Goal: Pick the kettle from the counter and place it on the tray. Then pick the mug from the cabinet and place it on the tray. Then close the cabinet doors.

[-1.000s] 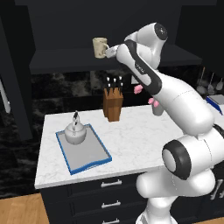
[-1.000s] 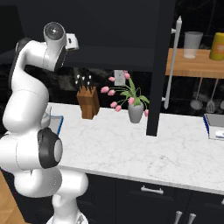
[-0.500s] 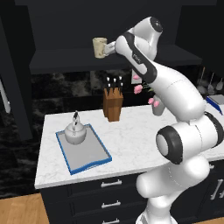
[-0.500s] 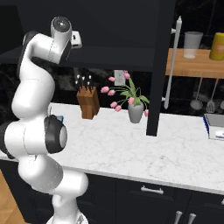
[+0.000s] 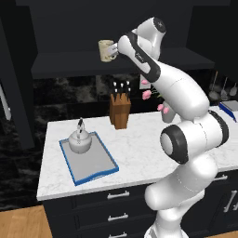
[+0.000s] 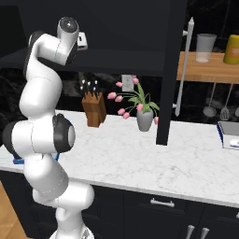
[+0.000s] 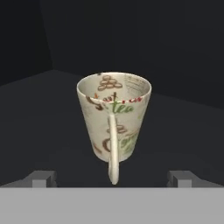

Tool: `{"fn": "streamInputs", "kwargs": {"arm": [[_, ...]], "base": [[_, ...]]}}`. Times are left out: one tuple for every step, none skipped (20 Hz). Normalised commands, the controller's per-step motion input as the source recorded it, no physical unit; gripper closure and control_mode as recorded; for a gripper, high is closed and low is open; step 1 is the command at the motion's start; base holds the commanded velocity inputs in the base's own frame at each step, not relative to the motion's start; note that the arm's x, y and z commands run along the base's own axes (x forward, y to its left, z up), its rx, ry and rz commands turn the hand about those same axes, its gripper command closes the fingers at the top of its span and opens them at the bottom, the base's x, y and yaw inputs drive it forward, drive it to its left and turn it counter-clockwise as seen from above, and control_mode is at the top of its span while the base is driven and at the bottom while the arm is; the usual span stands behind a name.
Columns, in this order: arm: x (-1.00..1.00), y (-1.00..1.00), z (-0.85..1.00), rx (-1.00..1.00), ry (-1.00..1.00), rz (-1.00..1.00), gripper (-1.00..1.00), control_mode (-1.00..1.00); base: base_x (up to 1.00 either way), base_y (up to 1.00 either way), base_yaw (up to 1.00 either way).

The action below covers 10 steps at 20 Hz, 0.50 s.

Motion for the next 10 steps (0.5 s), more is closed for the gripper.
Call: {"fn": "streamInputs", "kwargs": {"arm": [[0.37, 0.08, -0.05, 0.00, -0.01, 0.05, -1.00, -1.00], [0.34, 0.05, -0.07, 0.00, 0.00, 0.05, -1.00, -1.00], [0.28, 0.03, -0.07, 0.00, 0.00, 0.05, -1.00, -1.00], [0.28, 0.02, -0.07, 0.00, 0.00, 0.06, -1.00, -1.00], [0.24, 0.02, -0.07, 0.00, 0.00, 0.06, -1.00, -1.00], [0.23, 0.01, -0.07, 0.00, 0.00, 0.07, -1.00, -1.00], [0.19, 0.01, -0.08, 0.00, 0.00, 0.07, -1.00, -1.00], [0.20, 0.03, -0.09, 0.00, 0.00, 0.07, -1.00, -1.00], [0.19, 0.03, -0.07, 0.00, 0.00, 0.07, -1.00, -1.00], [0.18, 0.01, -0.05, 0.00, 0.00, 0.07, -1.00, -1.00]], "base": [[0.00, 0.00, 0.00], [0.00, 0.00, 0.00], [0.00, 0.00, 0.00], [0.00, 0.00, 0.00], [0.00, 0.00, 0.00], [0.00, 0.00, 0.00], [0.00, 0.00, 0.00], [0.00, 0.00, 0.00], [0.00, 0.00, 0.00], [0.00, 0.00, 0.00]]}}
